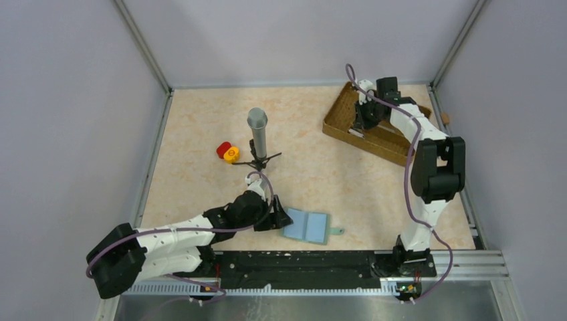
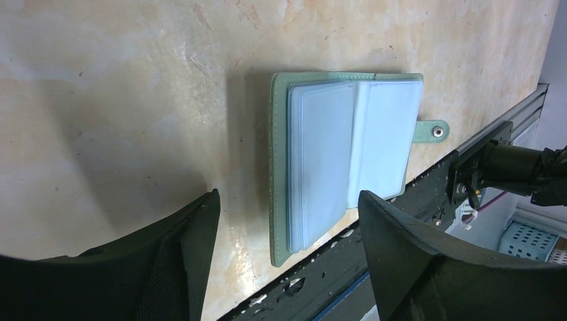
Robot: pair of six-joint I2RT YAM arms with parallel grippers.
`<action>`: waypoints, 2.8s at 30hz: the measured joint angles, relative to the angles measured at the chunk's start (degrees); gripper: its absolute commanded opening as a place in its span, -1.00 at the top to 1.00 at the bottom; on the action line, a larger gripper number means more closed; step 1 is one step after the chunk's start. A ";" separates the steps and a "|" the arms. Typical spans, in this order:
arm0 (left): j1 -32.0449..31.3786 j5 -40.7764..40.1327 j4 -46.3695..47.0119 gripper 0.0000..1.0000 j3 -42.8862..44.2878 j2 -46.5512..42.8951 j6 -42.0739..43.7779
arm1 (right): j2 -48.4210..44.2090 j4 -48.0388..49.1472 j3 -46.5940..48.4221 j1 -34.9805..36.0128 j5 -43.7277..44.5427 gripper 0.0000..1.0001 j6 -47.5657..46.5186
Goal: Put the credit cards into the card holder
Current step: Pick up the credit card from the storage box, then insert the credit card into the card holder.
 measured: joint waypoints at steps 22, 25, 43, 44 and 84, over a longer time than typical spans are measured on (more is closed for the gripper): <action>1.88 -7.65 -18.51 -0.75 9.66 -5.60 9.86 | -24.52 22.40 -21.27 6.56 25.33 1.00 0.59; 2.19 -8.76 -20.57 -0.75 12.39 -6.80 12.33 | -28.15 21.99 -21.22 6.91 26.01 1.00 2.82; 2.54 13.35 -12.11 -0.82 14.58 -9.94 25.75 | -48.98 8.37 -37.48 13.09 -8.79 1.00 33.62; 2.54 15.15 -10.99 -0.84 14.51 -9.62 25.75 | -48.98 7.85 -38.73 14.58 -11.32 1.00 34.69; 2.43 25.44 23.23 1.00 -3.28 -14.75 6.56 | -53.48 37.27 -56.22 29.53 -25.22 -0.40 56.22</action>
